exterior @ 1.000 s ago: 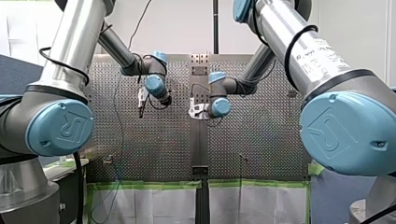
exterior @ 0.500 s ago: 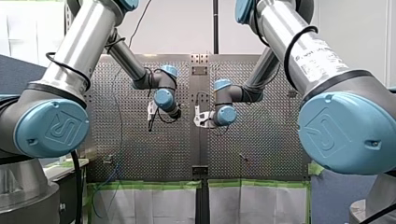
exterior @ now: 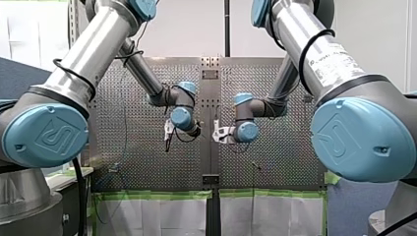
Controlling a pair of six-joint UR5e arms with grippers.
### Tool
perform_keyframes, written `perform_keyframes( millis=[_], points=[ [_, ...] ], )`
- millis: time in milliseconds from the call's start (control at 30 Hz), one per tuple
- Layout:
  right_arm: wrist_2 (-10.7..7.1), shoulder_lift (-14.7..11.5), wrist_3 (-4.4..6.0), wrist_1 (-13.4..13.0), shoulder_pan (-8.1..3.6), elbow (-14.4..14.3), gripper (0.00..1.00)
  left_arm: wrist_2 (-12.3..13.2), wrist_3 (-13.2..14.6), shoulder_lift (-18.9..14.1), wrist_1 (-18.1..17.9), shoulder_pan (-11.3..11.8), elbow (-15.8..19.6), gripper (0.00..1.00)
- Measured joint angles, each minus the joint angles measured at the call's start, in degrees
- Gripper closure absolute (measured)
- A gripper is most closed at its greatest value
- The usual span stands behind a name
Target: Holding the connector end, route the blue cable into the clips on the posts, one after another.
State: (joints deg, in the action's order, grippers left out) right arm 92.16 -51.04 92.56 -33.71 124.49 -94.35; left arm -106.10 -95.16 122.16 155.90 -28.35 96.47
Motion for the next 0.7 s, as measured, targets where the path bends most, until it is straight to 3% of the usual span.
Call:
perform_keyframes(
  millis=[333, 567, 700],
  points=[
    [-0.31, 0.1, 1.21, -5.3, -1.84, -5.0, 1.00, -0.2, -1.2, 3.8, -4.7, -2.8, 0.0, 0.98],
    [-0.86, 0.3, 3.50, -8.8, -3.03, -8.5, 1.00, -0.9, -2.9, 7.2, -7.9, -5.4, 0.0, 0.98],
    [-1.17, 1.5, 3.24, -10.6, -4.06, -9.7, 1.00, -1.3, -3.6, 8.1, -9.7, -6.4, 0.0, 0.98]
  ],
)
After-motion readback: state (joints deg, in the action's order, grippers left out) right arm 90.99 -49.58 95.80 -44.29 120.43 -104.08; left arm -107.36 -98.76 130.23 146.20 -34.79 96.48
